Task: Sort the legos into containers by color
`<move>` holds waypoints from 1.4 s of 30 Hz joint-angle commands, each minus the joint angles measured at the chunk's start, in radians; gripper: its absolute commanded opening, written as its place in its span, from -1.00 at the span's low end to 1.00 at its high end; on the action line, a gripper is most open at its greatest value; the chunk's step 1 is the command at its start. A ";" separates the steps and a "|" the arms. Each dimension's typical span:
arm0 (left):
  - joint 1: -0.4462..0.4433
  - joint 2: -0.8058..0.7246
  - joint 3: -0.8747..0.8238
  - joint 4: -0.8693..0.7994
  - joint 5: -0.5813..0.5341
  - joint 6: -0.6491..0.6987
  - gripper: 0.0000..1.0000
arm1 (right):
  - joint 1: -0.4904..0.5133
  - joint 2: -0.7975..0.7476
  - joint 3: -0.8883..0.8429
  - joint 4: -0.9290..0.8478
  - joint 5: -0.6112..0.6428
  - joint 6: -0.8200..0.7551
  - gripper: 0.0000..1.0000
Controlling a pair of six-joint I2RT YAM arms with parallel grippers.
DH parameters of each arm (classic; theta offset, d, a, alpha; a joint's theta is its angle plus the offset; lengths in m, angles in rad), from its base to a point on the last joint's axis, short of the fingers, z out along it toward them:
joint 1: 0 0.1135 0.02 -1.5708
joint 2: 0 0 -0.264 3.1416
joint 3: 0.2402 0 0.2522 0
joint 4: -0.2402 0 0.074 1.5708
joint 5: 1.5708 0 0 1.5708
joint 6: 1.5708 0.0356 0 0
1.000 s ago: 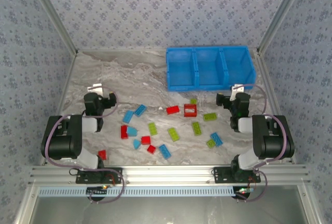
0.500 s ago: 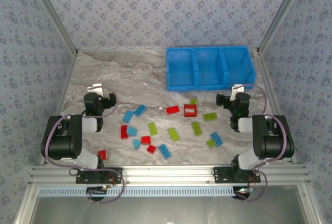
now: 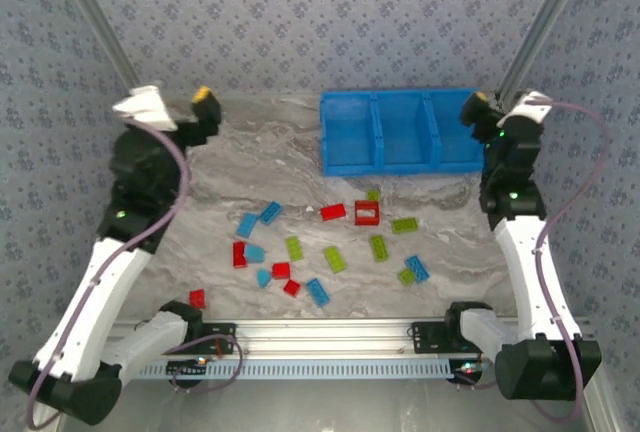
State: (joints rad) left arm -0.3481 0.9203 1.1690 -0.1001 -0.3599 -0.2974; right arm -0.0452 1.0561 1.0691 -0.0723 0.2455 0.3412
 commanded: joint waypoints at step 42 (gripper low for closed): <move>-0.757 0.375 0.059 -0.267 -0.159 -0.327 0.95 | 0.048 1.046 0.788 -0.765 -0.184 -0.154 -0.22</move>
State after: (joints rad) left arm -1.0958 1.3045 1.2049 -0.3637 -0.4953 -0.6155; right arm -0.0010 2.0785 1.8187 -0.7910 0.0193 0.2001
